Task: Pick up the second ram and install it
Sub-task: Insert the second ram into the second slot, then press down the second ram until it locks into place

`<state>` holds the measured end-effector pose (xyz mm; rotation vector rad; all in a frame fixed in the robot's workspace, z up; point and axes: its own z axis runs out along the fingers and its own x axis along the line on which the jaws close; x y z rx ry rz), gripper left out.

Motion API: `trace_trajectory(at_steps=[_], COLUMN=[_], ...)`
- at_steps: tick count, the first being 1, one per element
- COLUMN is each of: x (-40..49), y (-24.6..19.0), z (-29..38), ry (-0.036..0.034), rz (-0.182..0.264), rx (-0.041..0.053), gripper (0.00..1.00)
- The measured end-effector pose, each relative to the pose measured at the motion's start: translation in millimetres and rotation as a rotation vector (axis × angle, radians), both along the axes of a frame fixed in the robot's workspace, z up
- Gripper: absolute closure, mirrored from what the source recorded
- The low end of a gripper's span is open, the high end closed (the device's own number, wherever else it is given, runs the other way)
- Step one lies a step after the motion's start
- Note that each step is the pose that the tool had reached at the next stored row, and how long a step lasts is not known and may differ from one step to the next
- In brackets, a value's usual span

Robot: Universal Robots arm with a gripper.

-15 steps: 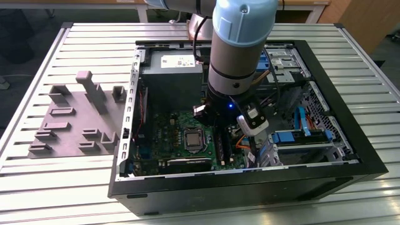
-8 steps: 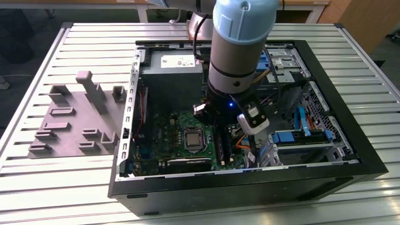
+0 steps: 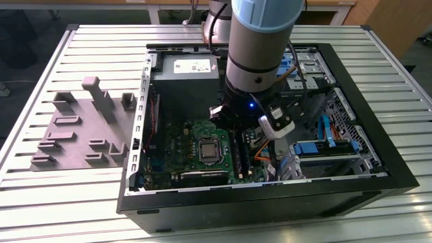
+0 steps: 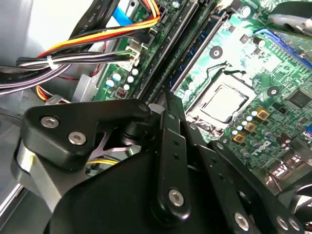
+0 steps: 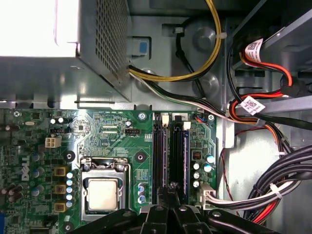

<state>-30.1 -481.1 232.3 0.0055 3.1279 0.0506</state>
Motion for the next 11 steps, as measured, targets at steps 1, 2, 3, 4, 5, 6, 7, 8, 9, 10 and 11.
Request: trace_trajectory(at_steps=[1, 2, 3, 4, 5, 6, 7, 8, 9, 10, 11], x=[0.0, 0.0, 0.0, 0.0, 0.0, 0.0, 0.0, 0.0, 0.0, 0.0, 0.0], y=[0.0, 0.0, 0.0, 0.0, 0.0, 0.0, 0.0, 0.0, 0.0, 0.0, 0.0], z=[0.0, 0.0, 0.0, 0.1, 0.1, 0.1, 0.1, 0.1, 0.1, 0.1, 0.1], ry=[0.0000, 0.0001, 0.0001, 0.0001, 0.0001, 0.0001, 0.0002, 0.0002, 0.0002, 0.0002, 0.0002], rz=[0.000, 0.000, 0.000, 0.000, 0.000, 0.000, 0.000, 0.000, 0.000, 0.000, 0.000], rx=[-0.0001, -0.0001, -0.0001, -0.0002, -0.0002, -0.0002, -0.0002, -0.0001, -0.0001, -0.0001, -0.0002], gripper=[0.89, 0.89, 0.89, 0.89, 0.89, 0.89, 0.89, 0.89, 0.89, 0.89, 0.89])
